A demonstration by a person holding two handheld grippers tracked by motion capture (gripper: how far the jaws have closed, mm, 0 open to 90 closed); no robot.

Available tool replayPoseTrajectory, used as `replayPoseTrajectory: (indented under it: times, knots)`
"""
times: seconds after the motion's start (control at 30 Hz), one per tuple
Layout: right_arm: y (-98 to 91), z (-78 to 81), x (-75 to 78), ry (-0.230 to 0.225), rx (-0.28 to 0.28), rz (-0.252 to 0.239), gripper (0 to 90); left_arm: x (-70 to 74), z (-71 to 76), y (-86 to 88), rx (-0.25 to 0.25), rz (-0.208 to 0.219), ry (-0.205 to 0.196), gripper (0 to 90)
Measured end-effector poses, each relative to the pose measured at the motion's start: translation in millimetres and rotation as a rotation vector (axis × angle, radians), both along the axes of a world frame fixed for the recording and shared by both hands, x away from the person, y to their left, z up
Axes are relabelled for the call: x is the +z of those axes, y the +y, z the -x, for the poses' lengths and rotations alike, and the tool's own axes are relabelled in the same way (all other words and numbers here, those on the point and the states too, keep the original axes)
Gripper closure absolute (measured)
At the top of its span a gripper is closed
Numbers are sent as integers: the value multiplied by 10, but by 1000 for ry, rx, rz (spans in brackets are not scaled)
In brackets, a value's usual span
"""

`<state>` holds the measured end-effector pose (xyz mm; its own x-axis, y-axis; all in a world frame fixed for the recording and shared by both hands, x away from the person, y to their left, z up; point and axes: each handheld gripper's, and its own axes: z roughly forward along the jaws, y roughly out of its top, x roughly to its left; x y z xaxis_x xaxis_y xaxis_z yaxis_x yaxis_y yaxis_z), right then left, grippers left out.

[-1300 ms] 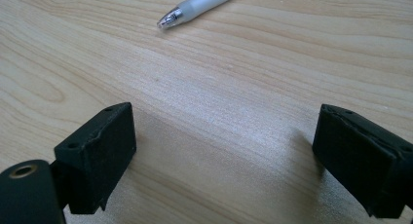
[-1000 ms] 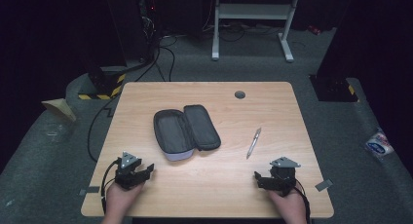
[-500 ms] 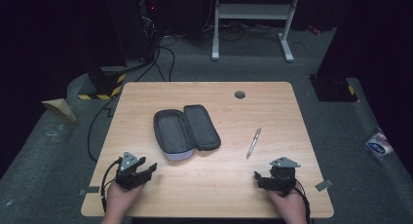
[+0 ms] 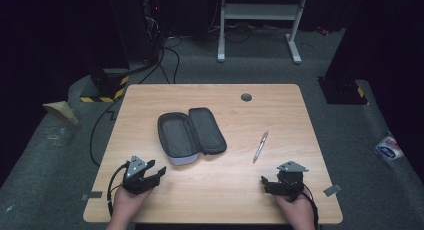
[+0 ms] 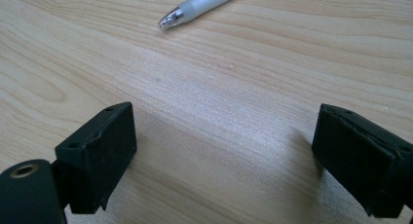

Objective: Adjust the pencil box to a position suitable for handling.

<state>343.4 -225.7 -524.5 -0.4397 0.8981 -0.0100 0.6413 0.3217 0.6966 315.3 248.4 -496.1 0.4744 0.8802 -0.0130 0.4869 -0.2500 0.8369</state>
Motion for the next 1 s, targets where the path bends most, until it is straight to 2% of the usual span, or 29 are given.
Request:
replayPoseTrajectory:
  times: [0.27,0.33,0.53,0.77,0.87,1.0]
  knots:
    - [2,-2,0,0,0,0,90,89,-68,-130,-40,-39,-36,452]
    - [2,-2,0,0,1,0,90,107,-88,-156,-47,-32,-49,451]
    - [2,-1,0,-1,1,-1,92,191,-168,-275,-66,-60,-91,452]
    - [3,0,1,-1,2,-1,96,154,-319,-392,-84,-87,-85,467]
    - [4,0,1,-1,2,-1,98,121,-355,-407,-102,-81,-59,511]
    - [6,2,1,-2,0,-1,102,55,-370,-423,-101,-84,-36,556]
